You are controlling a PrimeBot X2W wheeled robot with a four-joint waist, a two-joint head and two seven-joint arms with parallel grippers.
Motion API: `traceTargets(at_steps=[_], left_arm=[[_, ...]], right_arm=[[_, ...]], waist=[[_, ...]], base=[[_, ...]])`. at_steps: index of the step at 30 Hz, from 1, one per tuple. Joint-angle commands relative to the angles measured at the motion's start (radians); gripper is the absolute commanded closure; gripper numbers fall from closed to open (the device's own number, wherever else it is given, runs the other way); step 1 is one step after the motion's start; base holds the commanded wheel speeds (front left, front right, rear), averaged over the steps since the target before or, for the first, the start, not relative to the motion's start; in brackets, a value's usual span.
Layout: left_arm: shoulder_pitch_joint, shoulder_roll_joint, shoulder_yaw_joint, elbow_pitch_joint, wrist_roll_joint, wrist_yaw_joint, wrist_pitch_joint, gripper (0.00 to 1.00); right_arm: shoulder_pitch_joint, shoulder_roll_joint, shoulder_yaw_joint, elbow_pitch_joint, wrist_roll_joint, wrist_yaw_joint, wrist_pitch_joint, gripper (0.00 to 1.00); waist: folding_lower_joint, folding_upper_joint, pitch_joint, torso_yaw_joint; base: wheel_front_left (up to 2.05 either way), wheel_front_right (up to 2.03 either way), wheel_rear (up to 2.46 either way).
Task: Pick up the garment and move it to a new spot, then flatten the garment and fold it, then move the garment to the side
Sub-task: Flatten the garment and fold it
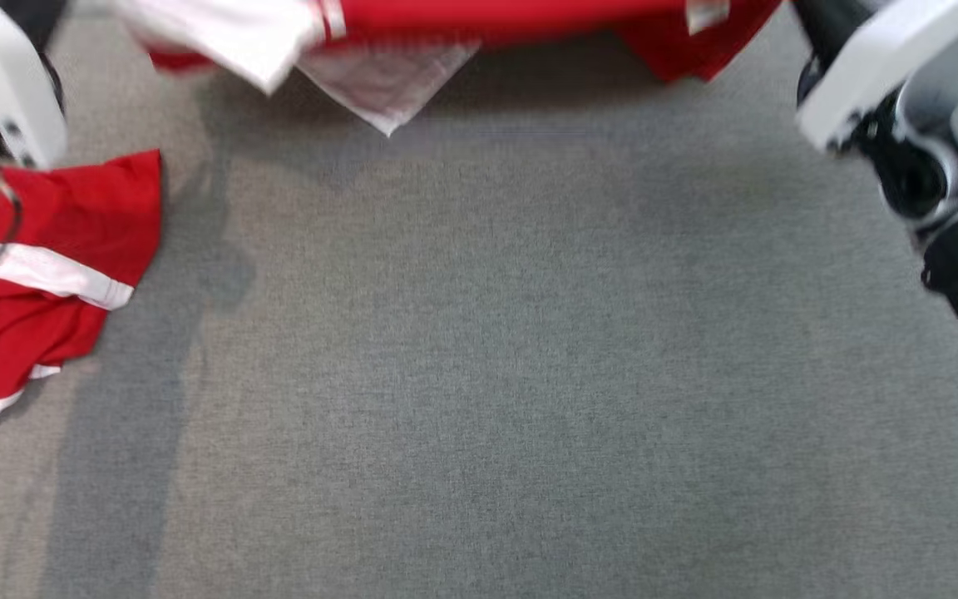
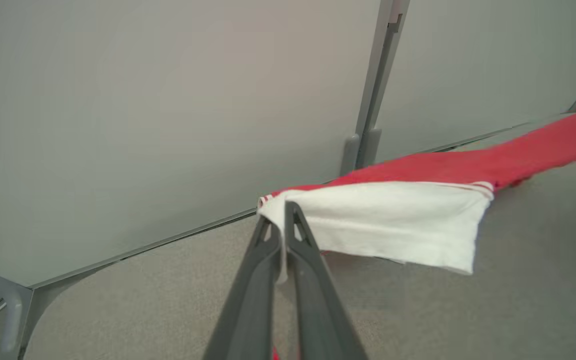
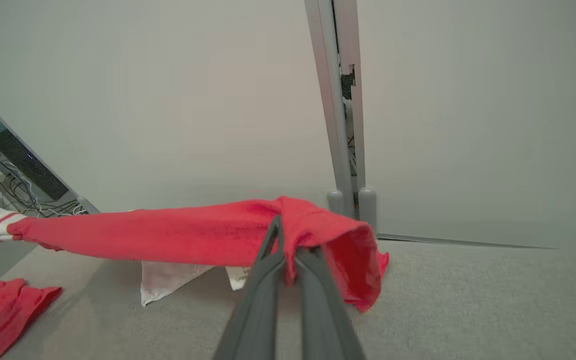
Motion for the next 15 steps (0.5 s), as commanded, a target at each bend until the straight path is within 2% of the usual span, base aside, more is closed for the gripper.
traceTargets(at_steps=[1,8,15], left_arm=[[0.042,0.014,-0.014,-0.016,-0.027,0.001,0.021,1.0],[0.252,0.086,-0.091,-0.155,-0.176,0.001,0.182,1.0],[0.405,0.161,-0.134,-0.309,-0.295,0.014,0.317,1.0]], right_arm=[[0.037,-0.02,0.013,-0.011,0.021,0.0,0.018,1.0],[0.213,-0.1,0.118,-0.1,0.111,0.0,0.136,1.0],[0.348,-0.171,0.174,-0.175,0.206,0.0,0.262,1.0]], waist=[[0.0,0.0,-0.069,-0.004],[0.0,0.0,-0.177,0.001],[0.0,0.0,-0.25,0.005]], base=[[0.0,0.0,0.0],[0.0,0.0,0.0],[0.0,0.0,0.0]])
